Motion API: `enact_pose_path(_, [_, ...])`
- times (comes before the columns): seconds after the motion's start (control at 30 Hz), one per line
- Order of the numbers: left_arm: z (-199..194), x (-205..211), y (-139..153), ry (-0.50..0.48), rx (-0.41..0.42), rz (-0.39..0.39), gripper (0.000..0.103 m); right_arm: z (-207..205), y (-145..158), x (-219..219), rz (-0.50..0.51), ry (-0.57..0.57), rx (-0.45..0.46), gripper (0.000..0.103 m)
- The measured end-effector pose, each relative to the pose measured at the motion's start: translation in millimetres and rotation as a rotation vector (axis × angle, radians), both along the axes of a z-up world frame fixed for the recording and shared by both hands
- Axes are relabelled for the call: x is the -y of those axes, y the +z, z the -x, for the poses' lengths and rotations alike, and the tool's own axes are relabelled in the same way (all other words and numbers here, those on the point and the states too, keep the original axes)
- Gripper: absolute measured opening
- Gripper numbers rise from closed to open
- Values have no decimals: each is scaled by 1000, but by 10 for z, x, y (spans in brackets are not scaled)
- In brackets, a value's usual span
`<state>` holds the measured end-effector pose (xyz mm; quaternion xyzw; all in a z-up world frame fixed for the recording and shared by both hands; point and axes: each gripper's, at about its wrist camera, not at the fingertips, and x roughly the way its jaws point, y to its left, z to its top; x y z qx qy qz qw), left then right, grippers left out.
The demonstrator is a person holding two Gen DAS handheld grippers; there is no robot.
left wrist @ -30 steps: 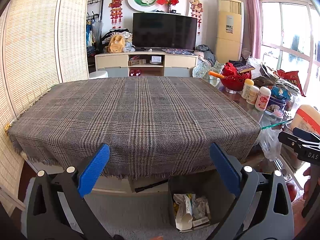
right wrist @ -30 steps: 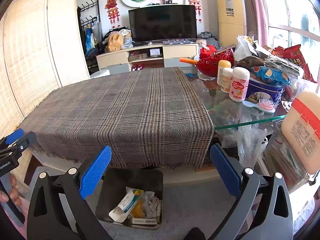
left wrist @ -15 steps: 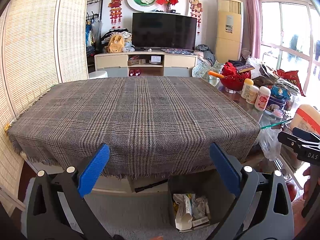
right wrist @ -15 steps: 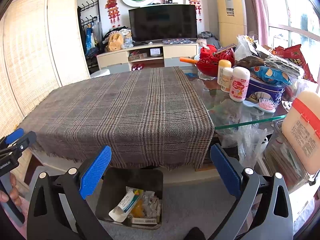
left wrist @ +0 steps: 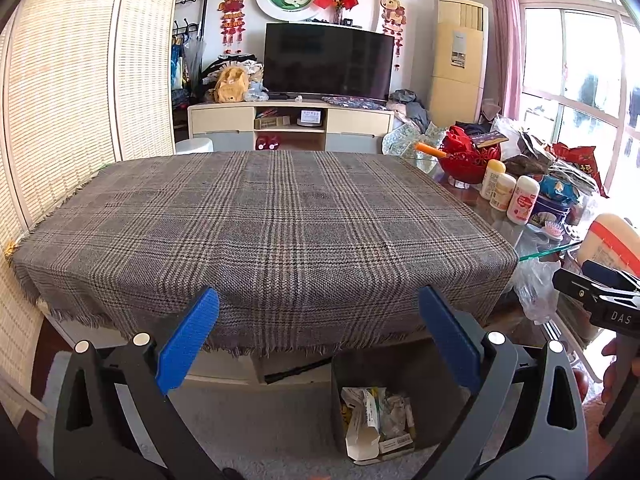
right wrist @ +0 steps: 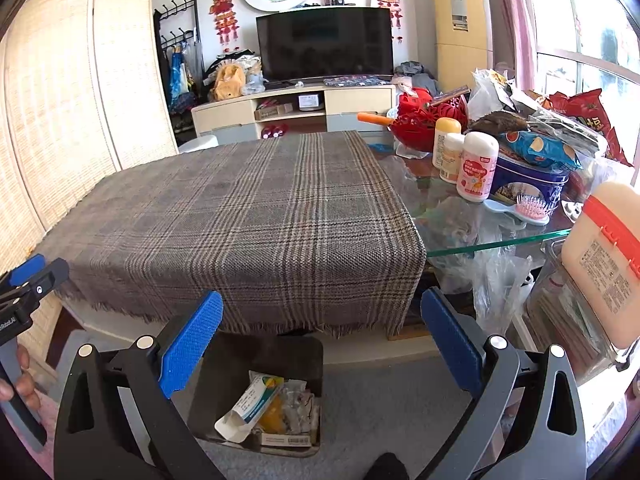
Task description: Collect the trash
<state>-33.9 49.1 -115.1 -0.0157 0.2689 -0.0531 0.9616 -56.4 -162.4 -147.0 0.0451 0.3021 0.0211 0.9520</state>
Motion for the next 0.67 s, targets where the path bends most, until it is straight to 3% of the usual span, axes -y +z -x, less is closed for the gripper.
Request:
enact_pose_path(0.47, [11, 13, 18, 11, 12, -33, 95, -12, -11, 25, 0, 2, -1, 100])
enact_pose_path(0.67, [-19, -9, 9, -3, -13, -4, 95, -9, -8, 30, 0, 3, -2, 100])
